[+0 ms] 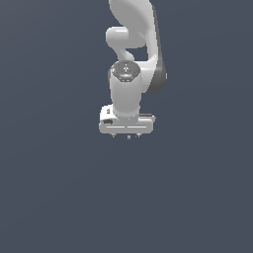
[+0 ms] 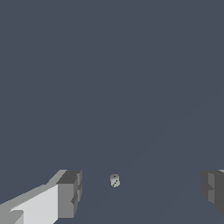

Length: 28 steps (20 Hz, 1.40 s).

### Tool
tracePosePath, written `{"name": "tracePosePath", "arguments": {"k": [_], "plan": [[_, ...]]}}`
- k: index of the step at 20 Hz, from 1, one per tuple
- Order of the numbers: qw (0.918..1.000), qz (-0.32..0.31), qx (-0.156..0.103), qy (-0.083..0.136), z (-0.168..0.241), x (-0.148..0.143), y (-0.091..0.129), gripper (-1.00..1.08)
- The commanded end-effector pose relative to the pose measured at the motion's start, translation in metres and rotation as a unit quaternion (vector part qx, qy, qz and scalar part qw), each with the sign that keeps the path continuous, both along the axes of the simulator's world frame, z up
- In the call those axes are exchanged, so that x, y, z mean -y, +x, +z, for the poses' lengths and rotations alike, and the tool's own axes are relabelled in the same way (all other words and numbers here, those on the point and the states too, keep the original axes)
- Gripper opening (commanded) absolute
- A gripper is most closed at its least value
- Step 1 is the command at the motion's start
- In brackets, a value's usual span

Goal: Pick up the object and move it to a goal position.

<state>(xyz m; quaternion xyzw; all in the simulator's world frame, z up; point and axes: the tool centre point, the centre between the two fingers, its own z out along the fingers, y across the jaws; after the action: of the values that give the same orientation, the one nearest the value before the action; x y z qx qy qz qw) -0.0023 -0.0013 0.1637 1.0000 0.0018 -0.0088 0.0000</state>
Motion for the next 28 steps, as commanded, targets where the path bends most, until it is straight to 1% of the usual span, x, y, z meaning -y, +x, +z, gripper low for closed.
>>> {"name": "tracePosePath", "arguments": {"k": [1, 4, 8, 11, 19, 24, 28], "plan": [[1.0000, 0.000, 0.000, 0.000, 0.000, 0.000, 0.000, 1.00], [1.0000, -0.006, 0.003, -0.002, 0.002, 0.006, 0.002, 1.00], [0.9996, -0.024, 0.012, -0.008, 0.008, 0.026, 0.007, 1.00], [0.9994, -0.028, 0.015, -0.010, 0.011, 0.035, 0.010, 1.00], [0.9991, -0.039, 0.015, -0.009, 0.008, 0.032, 0.008, 1.00], [0.9976, -0.067, 0.014, -0.007, 0.002, 0.028, 0.005, 1.00], [0.9947, -0.102, 0.014, -0.005, -0.005, 0.024, 0.000, 1.00]]}}
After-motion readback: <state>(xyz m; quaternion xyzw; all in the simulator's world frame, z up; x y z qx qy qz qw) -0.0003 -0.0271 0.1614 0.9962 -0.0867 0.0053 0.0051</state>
